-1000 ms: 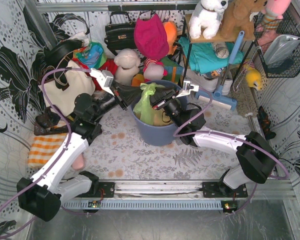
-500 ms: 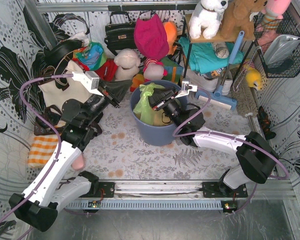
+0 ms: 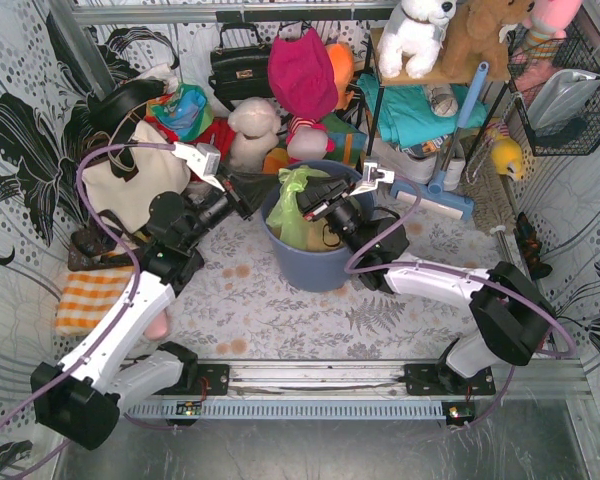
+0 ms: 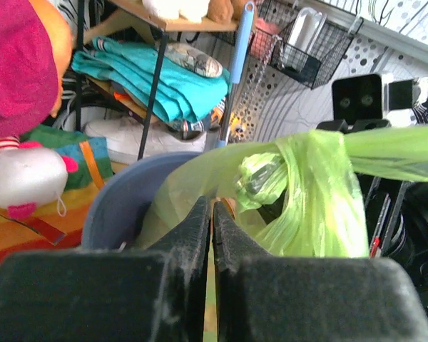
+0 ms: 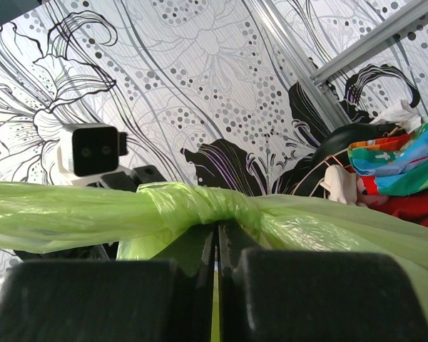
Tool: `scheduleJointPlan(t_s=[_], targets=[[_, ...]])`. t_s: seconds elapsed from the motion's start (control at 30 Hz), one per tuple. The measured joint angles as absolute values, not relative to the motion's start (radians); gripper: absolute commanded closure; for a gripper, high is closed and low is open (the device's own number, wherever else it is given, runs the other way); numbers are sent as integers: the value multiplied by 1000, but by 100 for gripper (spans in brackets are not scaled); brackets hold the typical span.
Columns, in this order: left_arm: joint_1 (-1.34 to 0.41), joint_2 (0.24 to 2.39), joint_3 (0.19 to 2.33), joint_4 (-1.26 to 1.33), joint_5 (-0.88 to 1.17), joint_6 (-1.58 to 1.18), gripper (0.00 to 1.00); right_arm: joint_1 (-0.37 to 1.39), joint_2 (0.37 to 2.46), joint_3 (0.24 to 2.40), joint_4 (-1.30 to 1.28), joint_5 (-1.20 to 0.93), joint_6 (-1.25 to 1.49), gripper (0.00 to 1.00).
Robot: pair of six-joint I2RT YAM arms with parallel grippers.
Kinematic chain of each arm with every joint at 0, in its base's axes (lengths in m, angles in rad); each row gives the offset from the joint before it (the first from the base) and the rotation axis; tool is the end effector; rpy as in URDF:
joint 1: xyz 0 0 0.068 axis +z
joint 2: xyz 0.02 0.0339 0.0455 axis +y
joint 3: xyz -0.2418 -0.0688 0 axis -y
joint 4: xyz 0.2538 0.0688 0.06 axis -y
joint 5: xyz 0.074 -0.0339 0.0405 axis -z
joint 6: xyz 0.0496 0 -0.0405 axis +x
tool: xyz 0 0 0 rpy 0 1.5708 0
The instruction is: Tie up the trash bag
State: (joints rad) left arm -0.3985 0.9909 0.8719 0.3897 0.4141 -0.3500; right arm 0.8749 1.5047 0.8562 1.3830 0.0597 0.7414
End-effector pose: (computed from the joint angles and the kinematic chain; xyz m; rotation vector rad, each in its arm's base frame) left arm 0.2334 -0.1199 0.3771 0.3996 1.3206 -0.8995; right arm 0.2165 0.2546 0.3321 0.0003 0.9280 1.4874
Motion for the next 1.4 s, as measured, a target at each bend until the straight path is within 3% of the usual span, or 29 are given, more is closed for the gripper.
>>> scheduleJointPlan(t_s=[0.53, 1.07, 1.4], targets=[[-398, 1071, 818, 531, 626, -438, 93, 875, 1602, 949, 1438, 51, 760, 100], [-396, 915, 768, 555, 456, -312, 60, 875, 1602, 946, 1446, 40, 786, 100], [-371, 1016, 788, 584, 472, -269, 59, 875, 1602, 944, 1446, 25, 797, 100]])
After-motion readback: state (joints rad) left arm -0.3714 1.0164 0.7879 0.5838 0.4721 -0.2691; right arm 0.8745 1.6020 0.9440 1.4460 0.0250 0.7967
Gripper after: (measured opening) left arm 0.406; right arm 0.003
